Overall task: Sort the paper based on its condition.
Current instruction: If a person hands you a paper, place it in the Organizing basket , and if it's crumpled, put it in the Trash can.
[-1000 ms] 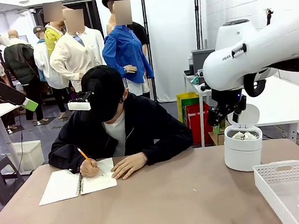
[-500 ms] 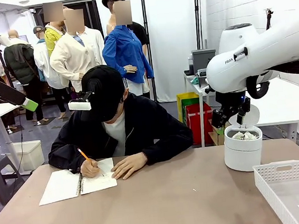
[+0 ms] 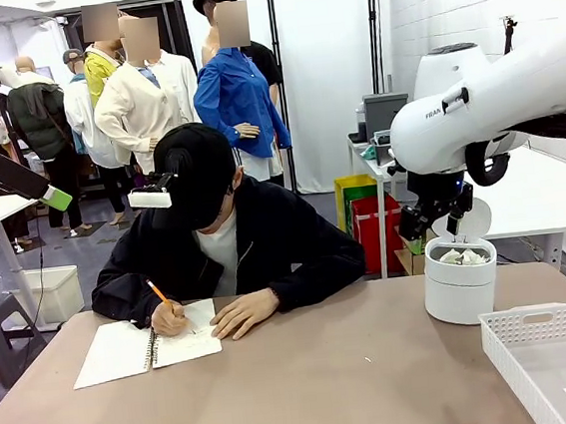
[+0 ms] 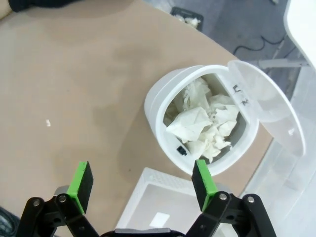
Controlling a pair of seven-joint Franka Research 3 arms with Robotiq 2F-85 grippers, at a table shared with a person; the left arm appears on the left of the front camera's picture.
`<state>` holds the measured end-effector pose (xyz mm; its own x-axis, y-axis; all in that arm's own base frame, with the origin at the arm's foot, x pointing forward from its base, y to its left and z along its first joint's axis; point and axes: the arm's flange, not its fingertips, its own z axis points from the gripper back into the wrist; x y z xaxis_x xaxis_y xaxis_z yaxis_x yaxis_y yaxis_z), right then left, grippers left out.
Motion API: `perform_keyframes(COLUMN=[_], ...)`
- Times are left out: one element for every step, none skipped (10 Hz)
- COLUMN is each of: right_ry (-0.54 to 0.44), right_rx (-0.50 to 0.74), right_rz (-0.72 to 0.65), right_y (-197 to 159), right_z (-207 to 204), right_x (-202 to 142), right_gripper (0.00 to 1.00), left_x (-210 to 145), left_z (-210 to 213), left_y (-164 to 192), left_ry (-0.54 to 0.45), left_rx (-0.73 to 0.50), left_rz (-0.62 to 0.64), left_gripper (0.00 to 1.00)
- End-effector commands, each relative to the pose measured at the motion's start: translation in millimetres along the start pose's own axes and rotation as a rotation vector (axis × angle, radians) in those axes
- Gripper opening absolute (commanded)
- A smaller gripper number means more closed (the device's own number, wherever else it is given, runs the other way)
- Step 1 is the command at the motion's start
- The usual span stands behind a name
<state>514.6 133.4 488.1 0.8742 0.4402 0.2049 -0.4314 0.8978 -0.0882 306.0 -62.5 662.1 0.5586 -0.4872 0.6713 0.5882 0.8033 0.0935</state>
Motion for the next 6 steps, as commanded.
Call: perform_keyframes(right_ry=[-0.118,-0.141,-0.159,-0.213,-0.249,-0.276], right_rx=[0.110,0.156,0.188,0.232,0.255,0.255], right_rz=[-0.044,-0.075,-0.076,-0.067,-0.055,-0.053], right_y=[7,15,23,30,35,38], right_z=[48,63,79,100,119,134], right_x=[-33,-40,-44,-50,-51,-48], right_gripper=[1.00,1.00,1.00,1.00,1.00,1.00], left_x=[0,0,0,0,0,0], left_z=[0,0,0,0,0,0], left_y=[0,0,0,0,0,0], left_ry=[0.000,0.000,0.000,0.000,0.000,0.000], left_rx=[0.003,0.003,0.003,0.003,0.003,0.003], left_rz=[0.000,0.000,0.000,0.000,0.000,0.000], left_gripper=[1.00,1.00,1.00,1.00,1.00,1.00])
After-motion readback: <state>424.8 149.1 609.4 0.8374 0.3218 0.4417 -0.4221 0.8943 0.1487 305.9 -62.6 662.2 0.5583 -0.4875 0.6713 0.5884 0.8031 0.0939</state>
